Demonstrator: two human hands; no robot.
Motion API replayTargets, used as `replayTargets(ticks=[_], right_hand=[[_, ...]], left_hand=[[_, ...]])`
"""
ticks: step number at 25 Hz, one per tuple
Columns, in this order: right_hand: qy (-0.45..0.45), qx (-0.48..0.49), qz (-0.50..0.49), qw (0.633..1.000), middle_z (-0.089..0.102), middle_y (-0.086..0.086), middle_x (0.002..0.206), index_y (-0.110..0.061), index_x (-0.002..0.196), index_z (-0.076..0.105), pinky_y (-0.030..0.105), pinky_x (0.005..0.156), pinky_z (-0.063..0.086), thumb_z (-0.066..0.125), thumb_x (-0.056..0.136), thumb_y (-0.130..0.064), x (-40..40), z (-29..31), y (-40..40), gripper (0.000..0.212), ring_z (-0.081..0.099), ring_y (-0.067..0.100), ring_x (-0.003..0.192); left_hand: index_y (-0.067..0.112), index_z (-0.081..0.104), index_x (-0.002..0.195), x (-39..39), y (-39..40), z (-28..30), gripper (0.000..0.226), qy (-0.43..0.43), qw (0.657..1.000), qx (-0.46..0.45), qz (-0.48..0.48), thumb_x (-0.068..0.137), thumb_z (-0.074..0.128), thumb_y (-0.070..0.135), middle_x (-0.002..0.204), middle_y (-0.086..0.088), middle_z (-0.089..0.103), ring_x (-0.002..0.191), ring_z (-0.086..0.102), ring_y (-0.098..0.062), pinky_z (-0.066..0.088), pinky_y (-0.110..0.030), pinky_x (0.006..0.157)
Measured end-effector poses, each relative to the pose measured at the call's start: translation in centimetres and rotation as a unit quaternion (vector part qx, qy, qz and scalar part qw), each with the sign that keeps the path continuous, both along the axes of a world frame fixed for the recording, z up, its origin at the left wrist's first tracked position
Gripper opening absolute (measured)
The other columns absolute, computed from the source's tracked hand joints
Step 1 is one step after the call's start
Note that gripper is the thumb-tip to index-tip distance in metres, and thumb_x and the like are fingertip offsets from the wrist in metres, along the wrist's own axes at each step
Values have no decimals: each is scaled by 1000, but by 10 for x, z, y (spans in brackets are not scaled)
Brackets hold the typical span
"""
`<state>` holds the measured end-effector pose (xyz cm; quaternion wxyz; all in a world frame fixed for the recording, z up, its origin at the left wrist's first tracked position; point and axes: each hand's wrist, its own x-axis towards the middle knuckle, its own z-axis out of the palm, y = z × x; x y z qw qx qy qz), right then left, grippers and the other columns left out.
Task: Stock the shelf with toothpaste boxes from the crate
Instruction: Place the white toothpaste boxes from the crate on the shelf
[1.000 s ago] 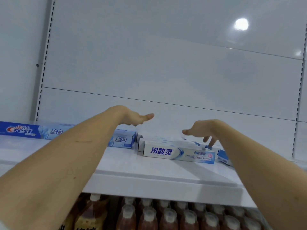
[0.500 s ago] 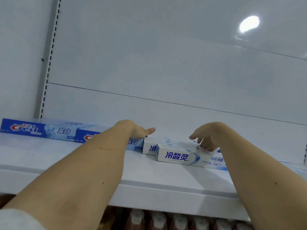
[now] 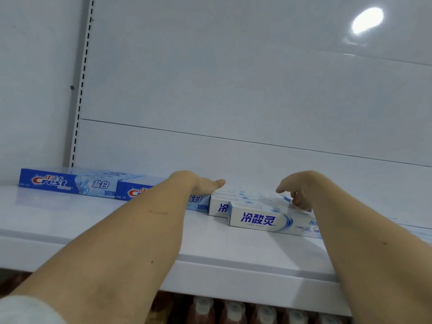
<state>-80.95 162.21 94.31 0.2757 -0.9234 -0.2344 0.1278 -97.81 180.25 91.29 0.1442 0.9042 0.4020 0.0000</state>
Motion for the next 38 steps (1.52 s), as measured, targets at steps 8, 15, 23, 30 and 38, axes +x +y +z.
replayTargets(ticks=[8, 15, 23, 30, 38], right_hand=[[41, 42, 27, 998, 46, 12, 146, 3, 135, 45, 39, 111, 37, 52, 98, -36, 13, -14, 8, 54, 46, 25, 133], [-165, 5, 80, 983, 24, 12, 159, -4, 152, 23, 38, 114, 29, 25, 107, -22, -46, 8, -14, 49, 31, 29, 142], [-84, 7, 57, 995, 40, 15, 148, -10, 146, 35, 49, 101, 47, 48, 99, -40, -47, -4, -86, 57, 50, 39, 126], [-15, 156, -19, 988, 64, 16, 106, -4, 96, 54, 32, 64, 43, 55, 91, -22, -35, -34, -83, 18, 61, 29, 90], [90, 270, -18, 958, 52, 16, 128, -7, 109, 40, 38, 84, 51, 51, 94, -18, -37, -40, -51, 21, 60, 33, 115]], left_hand=[[21, 15, 157, -4, -14, 9, 67, 31, 999, 27, 7, 101, 19, 59, 164, -8, 11, 149, 16, -28, 19, -41, 116], [25, 26, 154, -17, -31, 10, 91, -31, 998, 14, -45, 85, 11, 82, 164, 3, 15, 151, 12, -22, 9, -50, 121], [-2, 59, 101, -53, -89, 22, 41, -239, 970, 19, -40, 101, 39, 35, 102, -15, 67, 85, 69, -31, 57, -33, 77], [6, 59, 95, -77, -100, -8, 50, -339, 907, -251, 4, 101, 36, 50, 107, -15, 68, 107, 66, -27, 51, -32, 95], [0, 52, 96, -82, -107, -3, 60, -378, 856, -352, 10, 101, 30, 55, 101, -16, 58, 81, 62, -26, 53, -34, 86]])
